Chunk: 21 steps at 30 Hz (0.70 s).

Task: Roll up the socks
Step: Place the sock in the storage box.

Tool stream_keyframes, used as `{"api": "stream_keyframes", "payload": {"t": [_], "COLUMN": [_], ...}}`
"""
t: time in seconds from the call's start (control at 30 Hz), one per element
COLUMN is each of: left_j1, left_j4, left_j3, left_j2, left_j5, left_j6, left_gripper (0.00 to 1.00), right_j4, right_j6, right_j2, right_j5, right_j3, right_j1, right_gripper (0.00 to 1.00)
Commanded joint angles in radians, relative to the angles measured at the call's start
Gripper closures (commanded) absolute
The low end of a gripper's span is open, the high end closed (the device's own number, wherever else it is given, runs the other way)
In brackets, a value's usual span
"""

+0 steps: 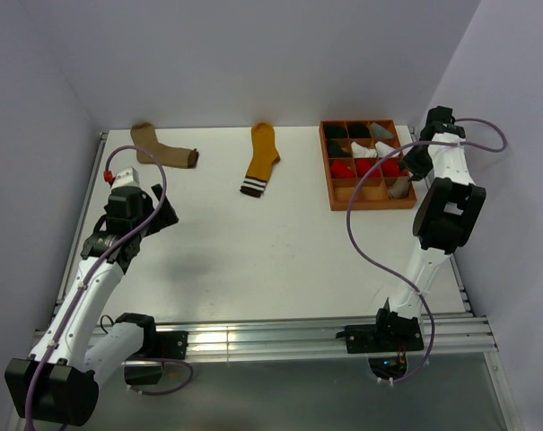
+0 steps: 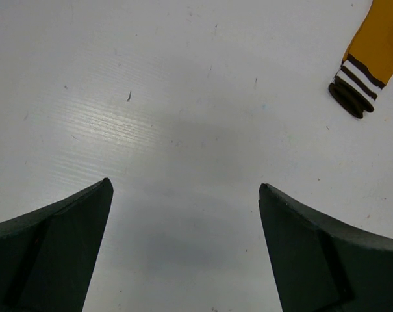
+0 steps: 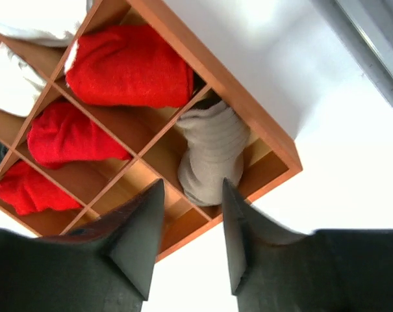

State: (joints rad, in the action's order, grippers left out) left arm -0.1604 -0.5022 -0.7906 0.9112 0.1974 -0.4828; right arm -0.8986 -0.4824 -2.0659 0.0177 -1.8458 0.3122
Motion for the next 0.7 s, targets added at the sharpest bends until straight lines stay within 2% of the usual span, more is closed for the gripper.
{"api": "stream_keyframes", "payload": {"t": [0.0, 0.3, 0.47, 0.67], "left_j1": [0.007, 0.007, 0.007, 0.007], "left_j4": [0.008, 0.011, 0.011, 0.013], "left_j3": [-0.001, 0.001, 0.002, 0.001], "left_j2": [-0.023, -0.017, -0.015, -0.014], "left_j5": [-0.010, -0.012, -0.010, -0.015], "left_j6": [0.019, 0.019, 0.021, 0.023], "left_gripper": [0.01, 0.01, 0.01, 0.01], "right_j4": [0.027, 0.122, 0.095, 0.073], "right_j6": [-0.018, -0.025, -0.030, -0.025], "right_j2": [0.009, -0.066, -0.128, -0.122], "right_j5": [0.053, 0.041, 0.056, 0.044], "right_j3": [-0.024, 0.069, 0.077, 0.071], "right_j1": [0.013, 0.025, 0.028, 0.028], "right_gripper": [0.59, 0.73, 0.73, 0.74]}}
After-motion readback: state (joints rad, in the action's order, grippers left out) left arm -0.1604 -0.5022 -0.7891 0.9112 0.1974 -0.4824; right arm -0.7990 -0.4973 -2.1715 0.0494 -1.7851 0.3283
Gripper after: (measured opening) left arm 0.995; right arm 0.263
